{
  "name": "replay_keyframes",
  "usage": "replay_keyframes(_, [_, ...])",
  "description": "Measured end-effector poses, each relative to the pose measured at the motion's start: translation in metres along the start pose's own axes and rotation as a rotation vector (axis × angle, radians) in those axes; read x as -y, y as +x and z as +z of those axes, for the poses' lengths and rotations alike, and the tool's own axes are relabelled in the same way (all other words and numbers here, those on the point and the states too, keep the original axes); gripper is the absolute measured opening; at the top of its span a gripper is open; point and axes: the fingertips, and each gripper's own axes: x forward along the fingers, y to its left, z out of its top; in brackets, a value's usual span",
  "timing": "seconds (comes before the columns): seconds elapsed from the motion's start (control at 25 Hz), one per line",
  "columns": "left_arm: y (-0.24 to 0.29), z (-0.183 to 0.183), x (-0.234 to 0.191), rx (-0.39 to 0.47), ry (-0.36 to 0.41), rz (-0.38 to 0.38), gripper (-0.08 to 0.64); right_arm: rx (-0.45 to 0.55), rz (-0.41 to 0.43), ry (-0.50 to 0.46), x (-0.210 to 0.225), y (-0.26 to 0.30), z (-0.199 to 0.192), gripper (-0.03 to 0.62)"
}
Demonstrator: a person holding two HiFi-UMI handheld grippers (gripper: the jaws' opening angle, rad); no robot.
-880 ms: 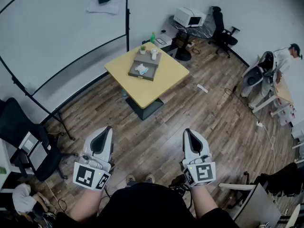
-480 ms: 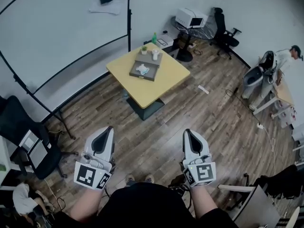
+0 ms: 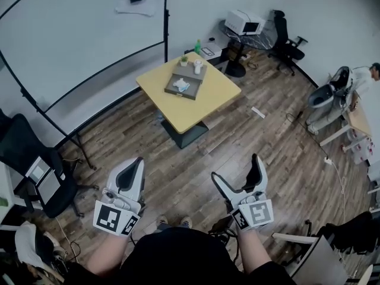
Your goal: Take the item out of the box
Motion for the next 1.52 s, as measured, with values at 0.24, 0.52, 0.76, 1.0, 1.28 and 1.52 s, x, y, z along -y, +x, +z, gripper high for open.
replay_keyframes(0.24, [0.005, -0.005, 0.009, -0.018, 0.019, 0.008, -0.002, 0.0, -0.003, -0.012, 0.016, -0.002, -0.001, 0.583])
replay_keyframes(0.52, [0.022, -0.009, 0.021, -0.023, 0.052, 0.033, -0.002, 0.016, 0.026, 0.007, 0.038, 0.0, -0.005, 0.583])
replay_keyframes(0.76, [0.042, -0.016, 0.017, -0.017, 0.058, 0.062, -0.002, 0.027, 0.064, 0.0, 0.052, 0.022, -0.01, 0.582])
replay_keyframes(1.0, [0.077, -0.031, -0.01, -0.005, 0.05, 0.06, -0.002, 0.018, 0.072, -0.007, 0.067, 0.065, -0.022, 0.582])
replay_keyframes(1.28, [0.157, -0.06, -0.079, 0.015, 0.002, 0.044, -0.002, -0.002, 0.048, -0.056, 0.092, 0.156, -0.035, 0.581])
replay_keyframes(1.52, [0.26, -0.059, -0.175, 0.028, -0.005, -0.007, -0.002, -0.024, 0.031, -0.095, 0.113, 0.281, -0.024, 0.581])
